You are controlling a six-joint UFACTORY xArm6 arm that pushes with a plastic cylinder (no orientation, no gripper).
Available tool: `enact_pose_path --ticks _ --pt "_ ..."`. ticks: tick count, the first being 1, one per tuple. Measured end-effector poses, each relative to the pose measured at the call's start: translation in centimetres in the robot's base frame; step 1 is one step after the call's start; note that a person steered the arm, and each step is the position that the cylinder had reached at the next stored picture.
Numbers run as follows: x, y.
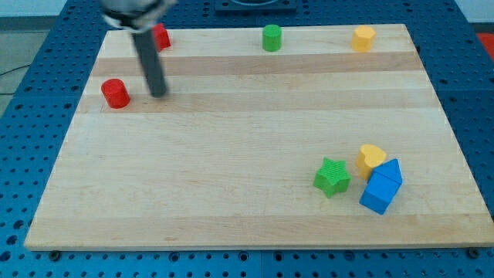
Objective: Push the red star towards the green star
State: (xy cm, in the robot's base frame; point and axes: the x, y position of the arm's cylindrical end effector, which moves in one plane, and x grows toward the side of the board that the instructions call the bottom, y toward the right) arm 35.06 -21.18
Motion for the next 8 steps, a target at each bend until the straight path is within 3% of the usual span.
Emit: enact_pose_path --ticks 1,2,3,4,5,6,7,8 --pt "-0.1 -7.2" --pt "-1.6 -8.7" --pt "-4.1 -8.2" --pt "-11.9 -4.5" --pt "-14.6 0.4" --pt "-14.3 9.9" --pt "-10.2 13.4" --pt "-6.5 13.2"
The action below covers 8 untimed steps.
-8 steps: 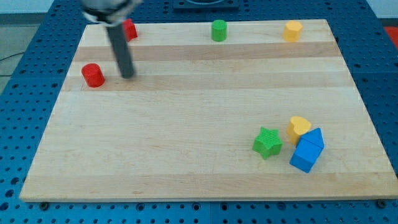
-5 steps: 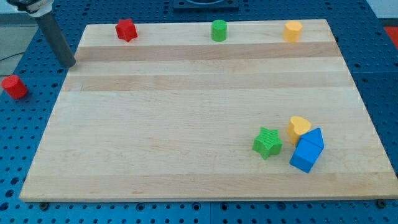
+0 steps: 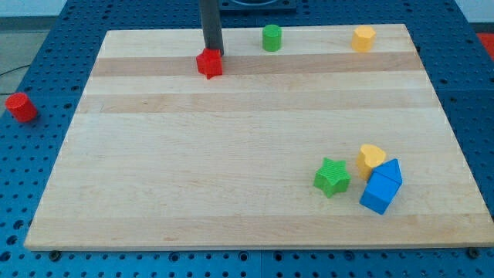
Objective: Push the red star towards the green star
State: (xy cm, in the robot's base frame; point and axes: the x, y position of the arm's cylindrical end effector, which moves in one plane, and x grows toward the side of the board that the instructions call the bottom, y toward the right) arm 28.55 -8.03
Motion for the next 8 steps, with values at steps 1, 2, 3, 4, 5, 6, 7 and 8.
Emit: enact_pose_path --ticks 1,2,3,4,5,6,7,8 --pt "3.2 -3.6" --pt "5.7 -5.7" --pt "9.8 2.0" --pt "14.7 7.1" --pt "19.0 9.8" --pt "21.0 14.7" --pt "14.8 12.2" --pt "4.0 16.0"
